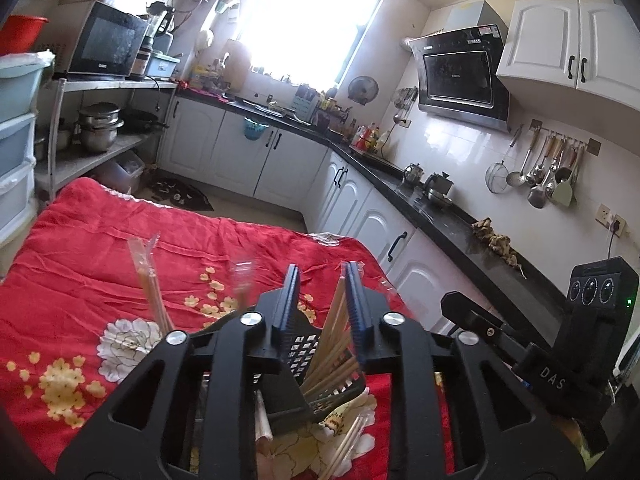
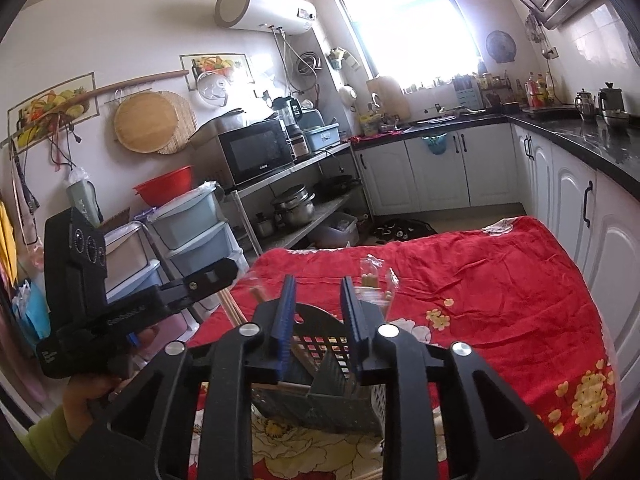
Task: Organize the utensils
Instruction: 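Open both tools to release the chopsticks into the caddy, then pull both open tools back from the caddy toward the cloth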
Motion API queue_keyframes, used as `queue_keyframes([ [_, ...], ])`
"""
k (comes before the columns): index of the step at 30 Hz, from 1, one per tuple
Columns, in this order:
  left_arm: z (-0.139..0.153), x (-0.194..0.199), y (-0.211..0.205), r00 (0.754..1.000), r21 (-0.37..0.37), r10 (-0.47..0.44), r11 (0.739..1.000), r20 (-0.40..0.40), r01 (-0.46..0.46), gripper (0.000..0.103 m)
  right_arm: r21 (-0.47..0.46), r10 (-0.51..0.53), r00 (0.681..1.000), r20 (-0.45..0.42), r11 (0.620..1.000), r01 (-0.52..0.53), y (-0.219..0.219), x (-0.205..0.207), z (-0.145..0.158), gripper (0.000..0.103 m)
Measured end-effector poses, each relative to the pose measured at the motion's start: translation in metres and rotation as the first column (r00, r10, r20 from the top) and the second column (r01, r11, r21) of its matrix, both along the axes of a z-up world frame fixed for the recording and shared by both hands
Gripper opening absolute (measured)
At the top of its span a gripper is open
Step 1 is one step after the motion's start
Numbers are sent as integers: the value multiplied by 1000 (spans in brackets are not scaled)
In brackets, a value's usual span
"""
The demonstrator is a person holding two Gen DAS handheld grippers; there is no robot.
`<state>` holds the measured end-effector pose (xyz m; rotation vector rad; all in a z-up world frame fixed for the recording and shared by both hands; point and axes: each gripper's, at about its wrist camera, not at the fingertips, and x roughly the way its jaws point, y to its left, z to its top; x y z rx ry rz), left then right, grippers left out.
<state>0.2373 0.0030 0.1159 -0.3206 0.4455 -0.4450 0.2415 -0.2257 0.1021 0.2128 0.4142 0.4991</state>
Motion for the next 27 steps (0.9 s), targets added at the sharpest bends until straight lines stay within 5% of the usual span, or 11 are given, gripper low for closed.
queue_keyframes([
  [16, 9, -30, 23, 998, -48, 34, 998, 46, -32, 91, -18, -37, 999, 27, 999, 37, -13, -20, -1, 42],
  [27, 5, -60, 35, 997, -87, 56, 995, 54, -51, 92, -36, -42, 999, 29, 998, 43, -15, -34, -7, 47],
])
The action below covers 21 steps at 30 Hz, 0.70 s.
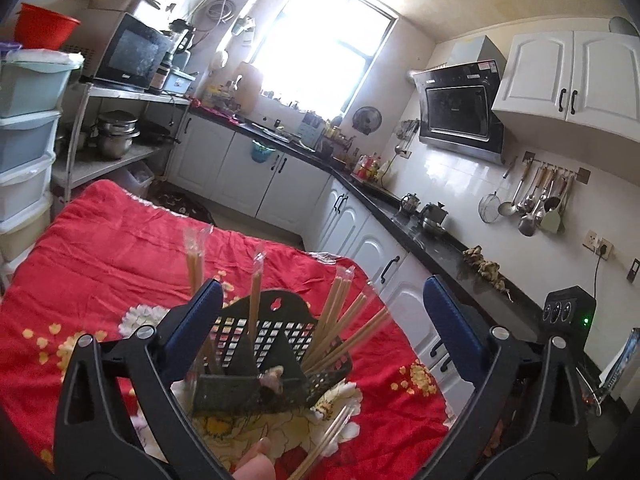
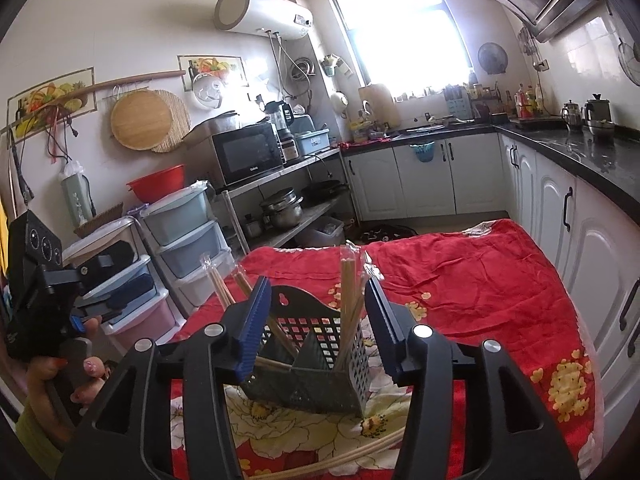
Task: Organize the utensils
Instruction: 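Pull both open tools back from the caddy toward the cloth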
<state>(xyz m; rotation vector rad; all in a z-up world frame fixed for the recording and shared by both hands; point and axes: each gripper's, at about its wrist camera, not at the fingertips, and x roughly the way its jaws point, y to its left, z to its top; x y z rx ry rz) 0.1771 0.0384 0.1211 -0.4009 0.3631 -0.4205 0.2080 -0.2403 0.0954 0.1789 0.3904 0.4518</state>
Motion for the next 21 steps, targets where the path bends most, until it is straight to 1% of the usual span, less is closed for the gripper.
queue_keyframes([
  [8, -18, -22, 8, 999, 3, 25, 1000, -45, -24, 92, -18, 7, 1000, -1, 1000, -7, 0, -16, -6, 50],
  [16, -29, -40, 6, 998, 64, 36, 997, -55, -32, 92, -46, 20, 1000, -6, 999, -21, 4, -33, -15, 52],
  [21, -38, -49, 9, 997, 68, 34, 997, -76, -29, 92, -48, 30, 999, -21, 998, -31, 5, -40, -21, 53],
])
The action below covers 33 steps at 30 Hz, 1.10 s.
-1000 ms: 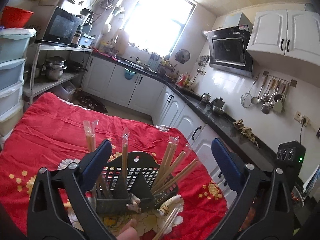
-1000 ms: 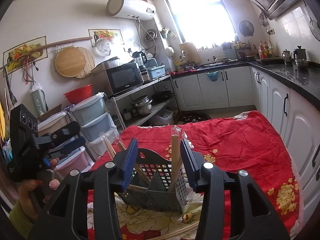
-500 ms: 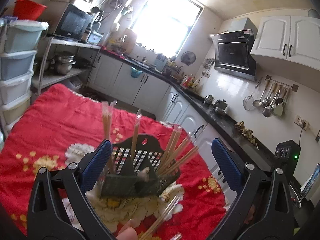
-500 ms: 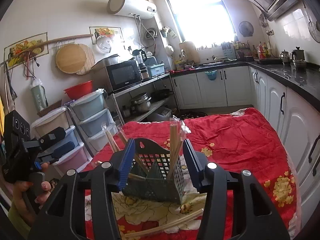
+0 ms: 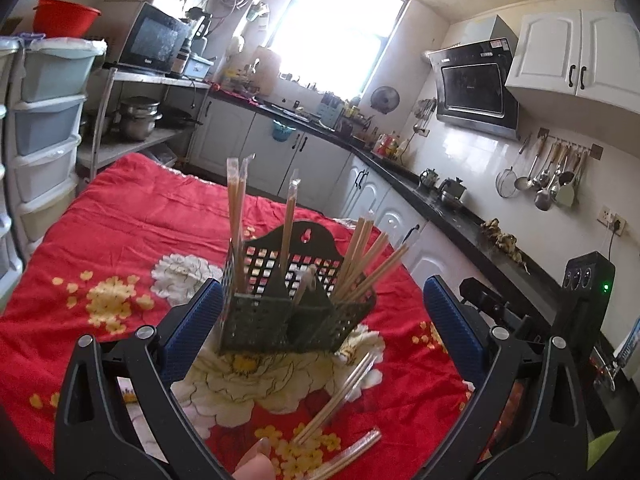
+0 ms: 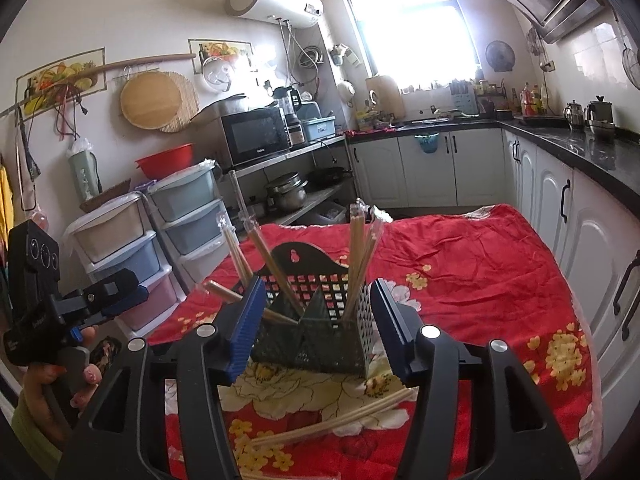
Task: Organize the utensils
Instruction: 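Pull both open tools back from the caddy toward the cloth, then move both open tools down to the last chopsticks lying on the cloth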
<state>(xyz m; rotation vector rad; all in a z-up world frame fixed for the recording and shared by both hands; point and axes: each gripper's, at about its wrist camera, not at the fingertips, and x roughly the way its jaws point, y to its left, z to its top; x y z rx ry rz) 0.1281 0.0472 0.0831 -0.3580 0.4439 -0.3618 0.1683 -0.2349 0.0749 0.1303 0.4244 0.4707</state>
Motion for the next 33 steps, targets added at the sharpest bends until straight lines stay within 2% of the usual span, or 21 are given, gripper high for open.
queue_keyframes([
  [12, -19, -13, -2, 999, 19, -13, 1000, -35, 13, 92, 6, -2, 999, -49, 1000, 3, -4, -8, -15, 53],
  [20, -41, -17, -23, 995, 102, -63, 992, -79, 71, 92, -25, -20, 995, -98, 1000, 18, -11, -8, -34, 53],
  [27, -66, -18, -52, 982, 184, -129, 971, -139, 154, 92, -60, -62, 985, -162, 997, 53, -23, -1, -56, 53],
  [33, -79, -18, -68, 970, 203, -174, 957, -171, 207, 92, -78, -88, 975, -204, 994, 73, -31, 4, -71, 53],
])
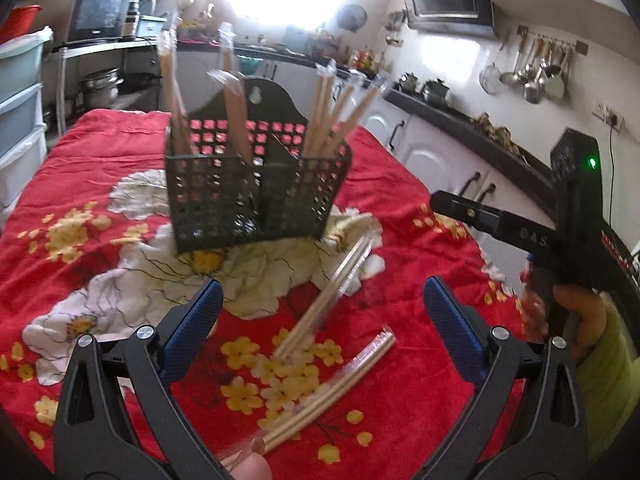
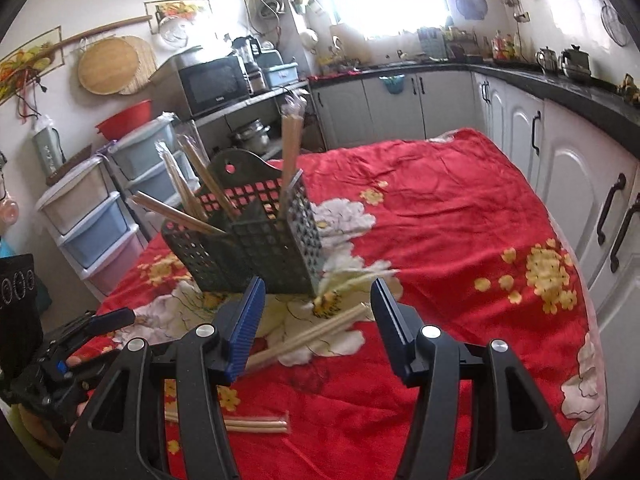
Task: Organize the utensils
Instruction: 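Move both open tools down to the last chopsticks lying on the cloth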
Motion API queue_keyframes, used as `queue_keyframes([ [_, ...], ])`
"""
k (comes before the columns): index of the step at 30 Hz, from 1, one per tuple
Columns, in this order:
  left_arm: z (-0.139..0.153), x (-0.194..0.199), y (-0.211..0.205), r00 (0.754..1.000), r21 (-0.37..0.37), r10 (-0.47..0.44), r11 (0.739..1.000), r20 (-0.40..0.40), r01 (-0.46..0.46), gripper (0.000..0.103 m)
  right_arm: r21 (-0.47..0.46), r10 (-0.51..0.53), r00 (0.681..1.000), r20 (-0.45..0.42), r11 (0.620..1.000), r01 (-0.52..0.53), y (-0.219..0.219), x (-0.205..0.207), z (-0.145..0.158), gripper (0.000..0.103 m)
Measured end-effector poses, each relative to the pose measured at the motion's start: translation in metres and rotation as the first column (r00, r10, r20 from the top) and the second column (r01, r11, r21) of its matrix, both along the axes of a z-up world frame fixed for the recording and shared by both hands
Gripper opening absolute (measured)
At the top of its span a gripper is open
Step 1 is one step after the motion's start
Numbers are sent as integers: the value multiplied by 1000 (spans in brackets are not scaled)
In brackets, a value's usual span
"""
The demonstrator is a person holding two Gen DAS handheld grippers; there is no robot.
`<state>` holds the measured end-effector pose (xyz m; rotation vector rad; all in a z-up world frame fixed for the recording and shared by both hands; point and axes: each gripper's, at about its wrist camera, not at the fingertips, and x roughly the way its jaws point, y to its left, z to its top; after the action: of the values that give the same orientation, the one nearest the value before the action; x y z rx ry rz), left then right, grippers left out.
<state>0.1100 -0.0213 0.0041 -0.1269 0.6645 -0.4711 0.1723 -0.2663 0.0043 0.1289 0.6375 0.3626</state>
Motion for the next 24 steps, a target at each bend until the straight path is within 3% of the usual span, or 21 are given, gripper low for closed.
queue_keyframes([
  [12, -22, 2, -33, 993, 58, -113, 992, -46, 115, 92, -10, -30, 996, -81, 1000, 29, -11, 16, -23, 53],
  [24, -47, 9, -66, 968, 90, -219, 969, -122, 231, 64, -18, -31, 985, -169, 999, 28, -9, 46, -49, 53],
])
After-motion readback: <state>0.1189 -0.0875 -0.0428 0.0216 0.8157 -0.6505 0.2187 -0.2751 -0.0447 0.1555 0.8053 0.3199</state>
